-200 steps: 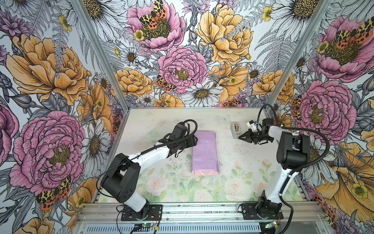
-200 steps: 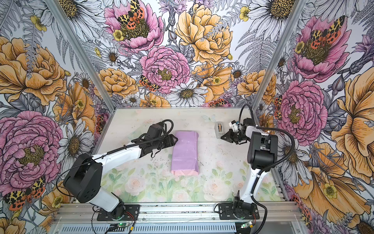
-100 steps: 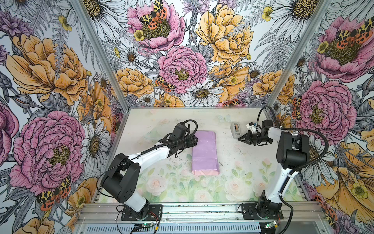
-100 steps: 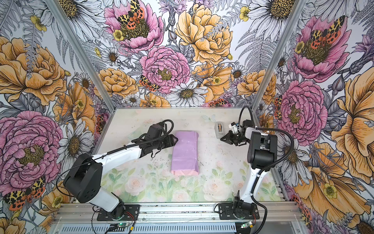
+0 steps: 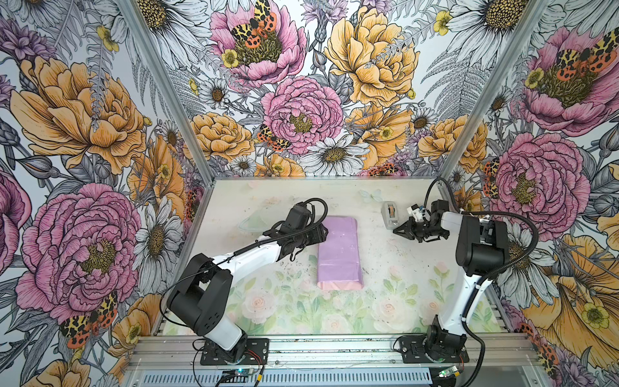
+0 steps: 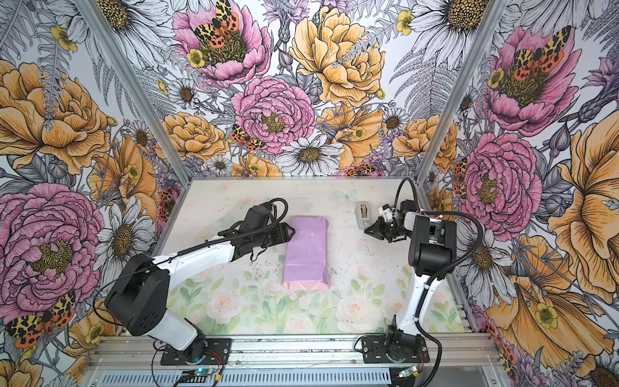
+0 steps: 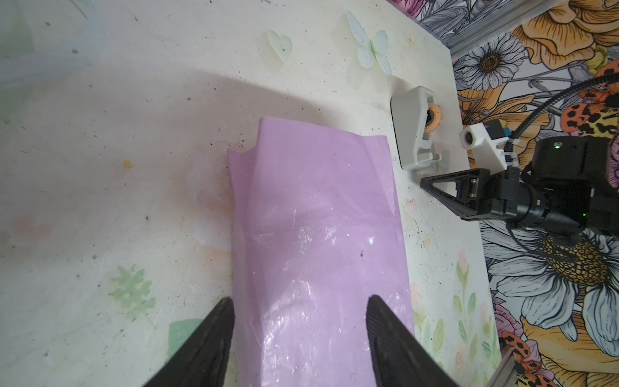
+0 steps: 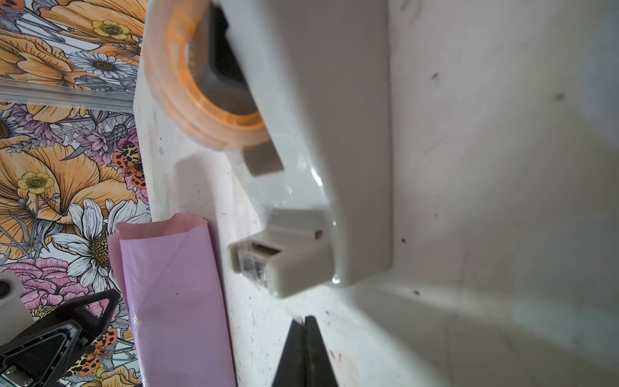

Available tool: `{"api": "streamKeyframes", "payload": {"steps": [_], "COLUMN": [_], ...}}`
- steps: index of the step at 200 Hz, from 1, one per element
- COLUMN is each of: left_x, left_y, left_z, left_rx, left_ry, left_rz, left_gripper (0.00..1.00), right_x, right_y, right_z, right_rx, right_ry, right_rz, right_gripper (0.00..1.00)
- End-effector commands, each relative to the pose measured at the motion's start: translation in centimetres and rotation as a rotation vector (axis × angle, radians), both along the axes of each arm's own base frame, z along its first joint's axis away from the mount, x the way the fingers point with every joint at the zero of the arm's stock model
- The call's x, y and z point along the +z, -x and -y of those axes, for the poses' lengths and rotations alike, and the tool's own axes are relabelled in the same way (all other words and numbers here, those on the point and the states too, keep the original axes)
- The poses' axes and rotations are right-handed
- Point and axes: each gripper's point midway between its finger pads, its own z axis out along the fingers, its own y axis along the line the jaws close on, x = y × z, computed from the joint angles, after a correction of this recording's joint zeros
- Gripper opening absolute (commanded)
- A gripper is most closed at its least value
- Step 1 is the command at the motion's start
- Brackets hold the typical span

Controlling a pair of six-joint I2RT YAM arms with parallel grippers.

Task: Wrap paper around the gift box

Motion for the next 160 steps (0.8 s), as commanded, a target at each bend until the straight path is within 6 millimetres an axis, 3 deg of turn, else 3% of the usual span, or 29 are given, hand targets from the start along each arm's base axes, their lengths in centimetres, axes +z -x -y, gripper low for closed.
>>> {"api": "streamKeyframes", "payload": {"steps": [1,160], "left_x": [0.5,-0.2], "left_y": [-0.3,0.0], "left_z": [0.2,0.1], "left_rx": [0.001,0.005], "left_ry": [-0.008,-0.002], "left_rz": [0.015,-0.013], "left_gripper": [0.64,0.65], "right_x": [-1.6,-0.3], "right_y": [0.2,0.8], "right_z": [0.6,2.0], "right_rx": [-0.04,-0.113], "right_ry": [0.033,0.134], "right_rz": [-0.043,-0.036], "right_gripper": [0.0,0.0]}}
